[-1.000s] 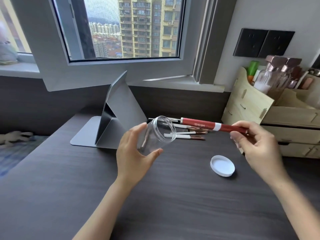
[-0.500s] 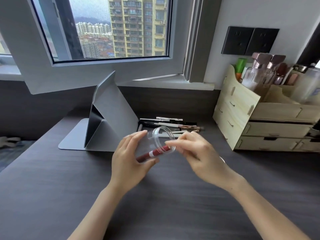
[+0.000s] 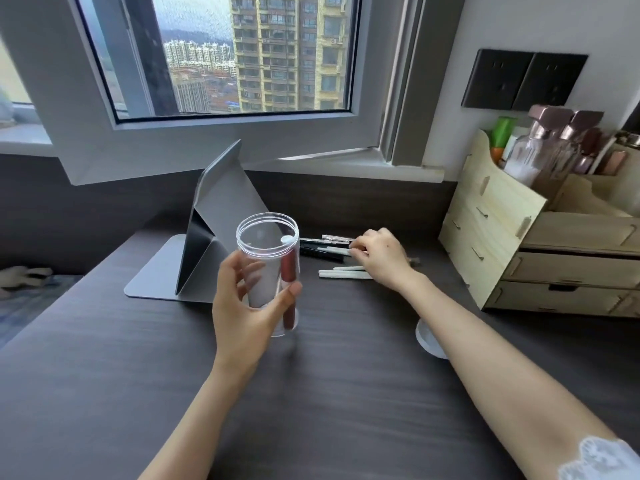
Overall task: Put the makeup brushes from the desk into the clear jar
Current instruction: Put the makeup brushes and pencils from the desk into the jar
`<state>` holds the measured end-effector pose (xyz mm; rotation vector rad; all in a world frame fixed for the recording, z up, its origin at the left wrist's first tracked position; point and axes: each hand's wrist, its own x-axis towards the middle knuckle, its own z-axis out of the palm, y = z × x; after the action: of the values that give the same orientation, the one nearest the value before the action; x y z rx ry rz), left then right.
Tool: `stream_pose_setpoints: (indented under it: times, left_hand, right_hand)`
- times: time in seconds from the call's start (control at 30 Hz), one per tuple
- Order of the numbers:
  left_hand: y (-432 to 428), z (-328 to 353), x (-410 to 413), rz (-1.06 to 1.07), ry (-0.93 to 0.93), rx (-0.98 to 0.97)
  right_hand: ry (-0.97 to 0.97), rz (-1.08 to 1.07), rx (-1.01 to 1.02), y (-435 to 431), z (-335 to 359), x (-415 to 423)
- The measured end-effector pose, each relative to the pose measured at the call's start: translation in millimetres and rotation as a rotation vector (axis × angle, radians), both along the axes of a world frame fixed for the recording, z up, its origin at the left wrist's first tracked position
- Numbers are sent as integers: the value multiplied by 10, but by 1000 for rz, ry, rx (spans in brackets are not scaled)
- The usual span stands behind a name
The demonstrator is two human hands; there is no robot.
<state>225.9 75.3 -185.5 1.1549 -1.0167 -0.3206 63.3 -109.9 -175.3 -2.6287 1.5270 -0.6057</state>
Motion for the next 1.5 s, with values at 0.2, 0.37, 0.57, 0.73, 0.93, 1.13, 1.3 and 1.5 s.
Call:
stream_pose_setpoints:
  times: [0.2,0.37,0.57,0.73,0.93,1.13,1.3,1.5]
  left_hand:
    - [15,47,47,42,66,-11]
    - [14,76,84,44,104,-22]
    - [19,28,90,30,21,-20]
    - [33,-5,50,43,-144,-2]
    - [56,-31,41,176,-703,-96]
    - [61,-48,8,170,-768,-111]
    - [73,-16,15,151,-586,-36]
    - [35,-24,29,169,-459,-19]
  right_hand:
    - [307,46,-27,14,4,594]
    - [252,-63,1,-6,-73,681]
    - [-631,136,311,490,450,222]
    - [-419,341,-79,1123,987,-291]
    - [-140,476,-160,1402,922,-299]
    - [-297,443,-130,1588,506,-230]
    - [-724,316,124,1292,569,-306]
    - [-195,-163,55,-70,126,-121]
